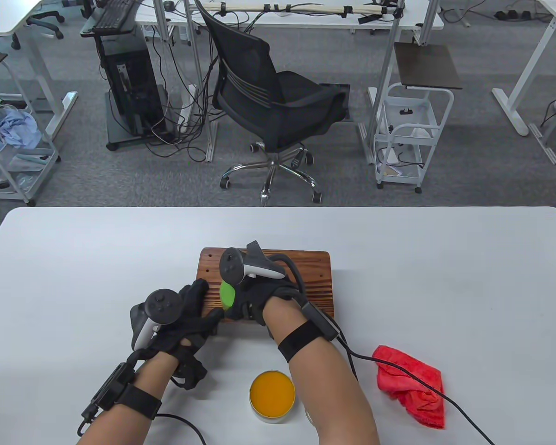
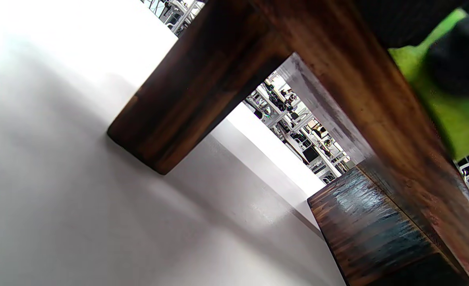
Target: Dip and apply wood wax on stool
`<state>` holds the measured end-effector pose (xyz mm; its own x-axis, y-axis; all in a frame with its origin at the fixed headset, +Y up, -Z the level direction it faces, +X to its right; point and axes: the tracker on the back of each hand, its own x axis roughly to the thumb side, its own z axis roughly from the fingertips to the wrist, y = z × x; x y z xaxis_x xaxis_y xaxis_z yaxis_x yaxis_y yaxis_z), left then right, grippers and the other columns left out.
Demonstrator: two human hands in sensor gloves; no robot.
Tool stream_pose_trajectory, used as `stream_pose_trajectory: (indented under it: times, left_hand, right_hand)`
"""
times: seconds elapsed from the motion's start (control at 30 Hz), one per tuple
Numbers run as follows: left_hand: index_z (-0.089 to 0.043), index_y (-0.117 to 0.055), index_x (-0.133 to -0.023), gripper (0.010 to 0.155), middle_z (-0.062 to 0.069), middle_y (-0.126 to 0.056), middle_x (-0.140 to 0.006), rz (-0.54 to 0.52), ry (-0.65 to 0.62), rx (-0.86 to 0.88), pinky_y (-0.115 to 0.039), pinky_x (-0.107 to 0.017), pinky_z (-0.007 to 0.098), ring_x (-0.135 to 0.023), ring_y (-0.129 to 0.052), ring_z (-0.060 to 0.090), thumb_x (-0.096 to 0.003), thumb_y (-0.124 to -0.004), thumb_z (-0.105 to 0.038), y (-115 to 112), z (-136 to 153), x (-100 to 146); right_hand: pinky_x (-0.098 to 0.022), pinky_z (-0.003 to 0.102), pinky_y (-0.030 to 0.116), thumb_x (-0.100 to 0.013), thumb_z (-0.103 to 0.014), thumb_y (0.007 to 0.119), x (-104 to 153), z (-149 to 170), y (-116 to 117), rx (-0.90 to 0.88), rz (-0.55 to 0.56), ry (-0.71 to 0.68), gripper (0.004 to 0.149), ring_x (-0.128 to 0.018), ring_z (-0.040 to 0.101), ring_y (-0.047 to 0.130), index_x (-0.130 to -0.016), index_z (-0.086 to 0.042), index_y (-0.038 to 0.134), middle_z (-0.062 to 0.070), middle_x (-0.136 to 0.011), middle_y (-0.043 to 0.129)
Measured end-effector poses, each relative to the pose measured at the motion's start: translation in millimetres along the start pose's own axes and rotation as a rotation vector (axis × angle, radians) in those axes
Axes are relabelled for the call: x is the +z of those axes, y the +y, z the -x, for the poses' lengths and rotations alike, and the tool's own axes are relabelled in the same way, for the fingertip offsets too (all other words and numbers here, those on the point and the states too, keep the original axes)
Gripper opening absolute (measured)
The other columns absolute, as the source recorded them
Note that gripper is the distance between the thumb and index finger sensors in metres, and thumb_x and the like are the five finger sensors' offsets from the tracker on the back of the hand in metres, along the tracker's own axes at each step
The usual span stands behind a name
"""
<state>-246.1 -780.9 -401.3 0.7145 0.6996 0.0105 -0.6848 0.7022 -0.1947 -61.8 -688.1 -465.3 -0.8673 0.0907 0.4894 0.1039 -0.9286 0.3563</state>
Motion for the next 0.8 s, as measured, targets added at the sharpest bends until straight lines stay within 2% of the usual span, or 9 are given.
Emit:
stream_pose_trajectory:
  times: [0.17, 0.3, 0.4, 0.8]
  left_hand:
    - [-0.032, -0.013, -0.116, 0.1, 0.021, -0.016, -0.123, 0.003, 0.0, 0.003, -0.019, -0.062, 0.086, -0.106, -0.021, 0.058, -0.0465, -0.073, -0.07, 0.1, 0.1, 0.1]
    - [-0.033, -0.013, -0.116, 0.099, 0.02, -0.017, -0.123, 0.004, 0.0, 0.006, -0.018, -0.062, 0.086, -0.106, -0.021, 0.058, -0.0467, -0.073, -0.07, 0.3, 0.6, 0.3]
    - [-0.032, -0.013, -0.116, 0.099, 0.021, -0.017, -0.123, 0.007, -0.001, 0.004, -0.019, -0.062, 0.086, -0.106, -0.021, 0.058, -0.0467, -0.073, -0.07, 0.4, 0.7, 0.0]
    - [-0.033, -0.013, -0.116, 0.099, 0.021, -0.017, -0.123, 0.007, -0.001, 0.005, -0.019, -0.062, 0.086, -0.106, -0.021, 0.058, -0.0465, -0.073, -0.07, 0.9, 0.9, 0.0]
  right_hand:
    - [-0.064, 0.064, 0.069, -0.038, -0.061, 0.094, -5.8, -9.1, 0.0, 0.018, 0.019, 0.003, 0.108, -0.098, 0.051, 0.058, -0.117, -0.014, 0.038, 0.018, -0.118, 0.038]
    - [-0.065, 0.064, 0.069, -0.038, -0.062, 0.095, -3.1, -2.0, 0.0, -0.046, -0.011, -0.038, 0.108, -0.099, 0.051, 0.058, -0.118, -0.016, 0.039, 0.017, -0.118, 0.038]
    - [-0.065, 0.064, 0.068, -0.038, -0.062, 0.095, -3.7, -0.4, -1.8, -0.013, -0.005, -0.003, 0.108, -0.099, 0.051, 0.058, -0.118, -0.015, 0.039, 0.017, -0.118, 0.038]
    - [-0.065, 0.063, 0.068, -0.038, -0.064, 0.094, -5.6, -2.8, 0.6, -0.024, 0.013, -0.012, 0.11, -0.099, 0.049, 0.057, -0.118, -0.017, 0.036, 0.016, -0.118, 0.036]
